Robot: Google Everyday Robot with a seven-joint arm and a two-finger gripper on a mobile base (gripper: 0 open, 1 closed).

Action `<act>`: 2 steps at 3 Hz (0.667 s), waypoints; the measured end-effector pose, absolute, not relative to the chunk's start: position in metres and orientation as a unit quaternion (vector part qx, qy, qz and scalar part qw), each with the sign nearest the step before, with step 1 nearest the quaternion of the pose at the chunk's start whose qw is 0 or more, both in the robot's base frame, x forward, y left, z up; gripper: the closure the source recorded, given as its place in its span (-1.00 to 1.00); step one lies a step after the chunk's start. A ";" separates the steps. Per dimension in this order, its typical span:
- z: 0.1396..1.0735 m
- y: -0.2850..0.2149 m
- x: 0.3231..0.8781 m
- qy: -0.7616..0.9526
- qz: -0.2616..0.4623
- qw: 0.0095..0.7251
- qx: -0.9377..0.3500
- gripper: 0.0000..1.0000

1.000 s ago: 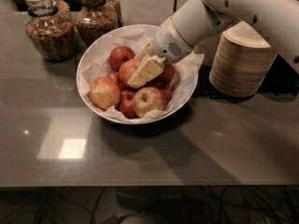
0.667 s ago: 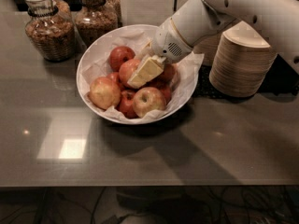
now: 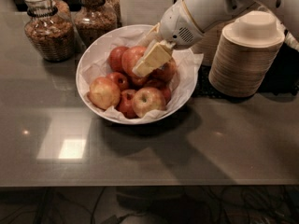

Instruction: Pick apple from white bowl

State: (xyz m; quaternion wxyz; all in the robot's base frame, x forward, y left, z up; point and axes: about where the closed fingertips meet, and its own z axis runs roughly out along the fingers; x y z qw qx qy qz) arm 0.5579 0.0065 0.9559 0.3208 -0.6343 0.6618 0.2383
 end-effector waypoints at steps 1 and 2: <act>1.009 0.001 0.555 0.633 0.224 0.367 -0.643 1.00; 1.009 0.001 0.555 0.633 0.224 0.367 -0.643 1.00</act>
Offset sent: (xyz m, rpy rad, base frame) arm -0.0030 -0.0056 0.0385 0.0320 -0.0729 0.0122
